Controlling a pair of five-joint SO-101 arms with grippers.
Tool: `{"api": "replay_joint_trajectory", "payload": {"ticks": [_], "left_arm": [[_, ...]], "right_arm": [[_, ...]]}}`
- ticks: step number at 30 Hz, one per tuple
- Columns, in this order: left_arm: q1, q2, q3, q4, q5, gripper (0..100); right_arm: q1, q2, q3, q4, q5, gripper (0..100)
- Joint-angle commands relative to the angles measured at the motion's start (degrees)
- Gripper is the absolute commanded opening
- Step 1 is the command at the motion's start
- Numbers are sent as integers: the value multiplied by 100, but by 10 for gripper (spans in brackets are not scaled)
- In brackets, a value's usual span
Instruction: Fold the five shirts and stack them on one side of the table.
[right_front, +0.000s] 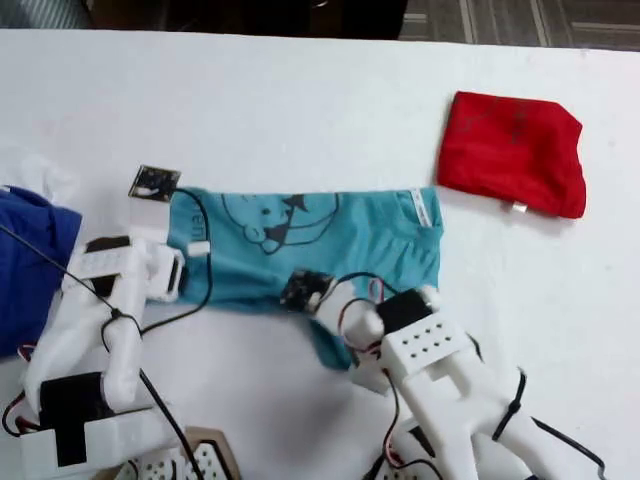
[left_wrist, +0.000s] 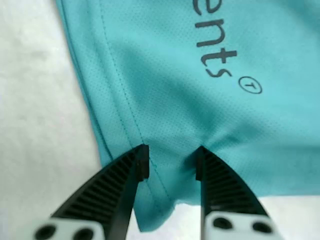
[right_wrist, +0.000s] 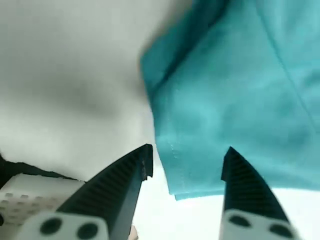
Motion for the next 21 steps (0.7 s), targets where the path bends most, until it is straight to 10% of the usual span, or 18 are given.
{"api": "replay_joint_trajectory", "payload": {"ticks": [1, 21], "left_arm": [[70, 18, -13, -211, 18, 172], [70, 18, -13, -211, 18, 172]], "right_arm": [[-400, -57, -114, 66, -9, 236], [-470, 3363, -431, -1385, 35, 234]]}}
